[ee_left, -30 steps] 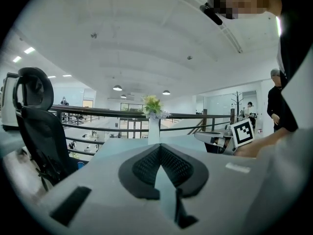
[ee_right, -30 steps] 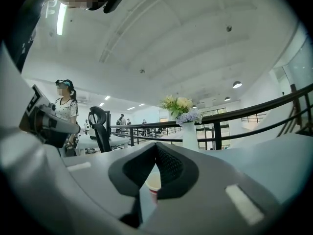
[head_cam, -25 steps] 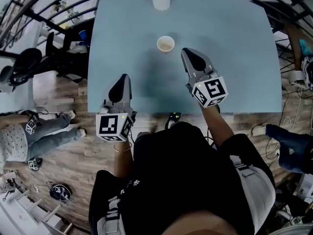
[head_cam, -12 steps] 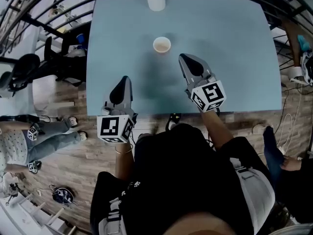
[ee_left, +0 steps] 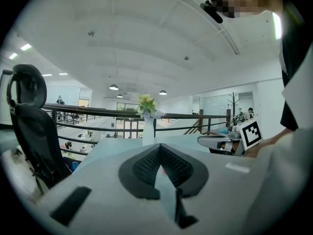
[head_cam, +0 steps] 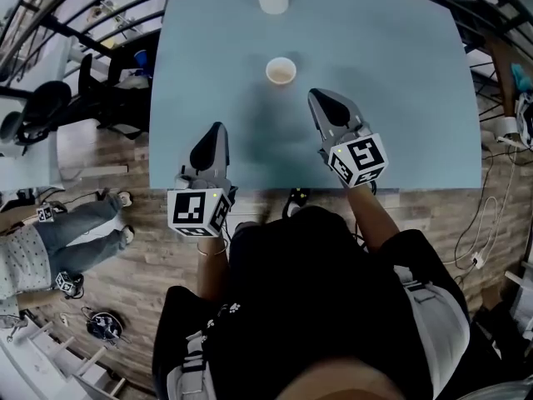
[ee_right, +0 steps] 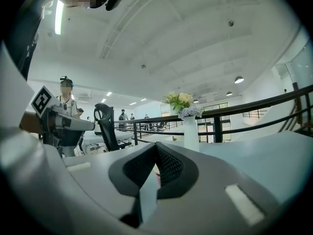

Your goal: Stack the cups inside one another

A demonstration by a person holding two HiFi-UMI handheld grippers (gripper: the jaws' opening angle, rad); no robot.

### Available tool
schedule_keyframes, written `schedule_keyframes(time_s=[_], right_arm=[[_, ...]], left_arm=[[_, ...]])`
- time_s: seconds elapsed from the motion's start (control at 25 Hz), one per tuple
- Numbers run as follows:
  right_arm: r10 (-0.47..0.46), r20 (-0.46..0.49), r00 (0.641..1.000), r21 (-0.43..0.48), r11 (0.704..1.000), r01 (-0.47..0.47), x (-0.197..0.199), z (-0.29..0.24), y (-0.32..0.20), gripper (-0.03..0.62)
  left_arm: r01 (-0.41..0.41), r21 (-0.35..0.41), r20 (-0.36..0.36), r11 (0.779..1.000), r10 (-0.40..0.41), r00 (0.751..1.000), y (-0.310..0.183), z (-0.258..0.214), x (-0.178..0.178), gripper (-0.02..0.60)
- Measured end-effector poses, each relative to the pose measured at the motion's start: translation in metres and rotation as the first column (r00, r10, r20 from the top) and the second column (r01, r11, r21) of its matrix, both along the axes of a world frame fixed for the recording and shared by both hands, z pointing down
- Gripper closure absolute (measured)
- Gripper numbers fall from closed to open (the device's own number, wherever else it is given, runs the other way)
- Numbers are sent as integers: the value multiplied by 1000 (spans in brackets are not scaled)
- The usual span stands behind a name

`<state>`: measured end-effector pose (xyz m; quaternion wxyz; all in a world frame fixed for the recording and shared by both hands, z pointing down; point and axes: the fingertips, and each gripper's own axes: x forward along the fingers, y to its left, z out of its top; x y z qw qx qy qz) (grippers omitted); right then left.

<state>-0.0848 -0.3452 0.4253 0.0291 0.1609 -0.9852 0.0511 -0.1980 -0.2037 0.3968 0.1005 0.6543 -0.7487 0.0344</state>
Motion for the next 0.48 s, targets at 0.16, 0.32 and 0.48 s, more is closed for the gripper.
schedule_keyframes(time_s=[0.16, 0.32, 0.48], right_arm=[[-1, -1, 1000, 0, 1000, 1, -1, 0, 0, 586], [-5, 0, 1000, -1, 1000, 5, -1, -1, 1, 588], [-5, -5, 1000, -3, 1000, 5, 1, 0, 4, 588]], left_arm=[[3, -1, 0, 1000, -3, 1000, 1, 0, -1, 589], [6, 2, 2, 1000, -6, 1000, 2, -2, 0, 589], [7, -2, -2, 1000, -7, 1000, 4, 1, 1, 589]])
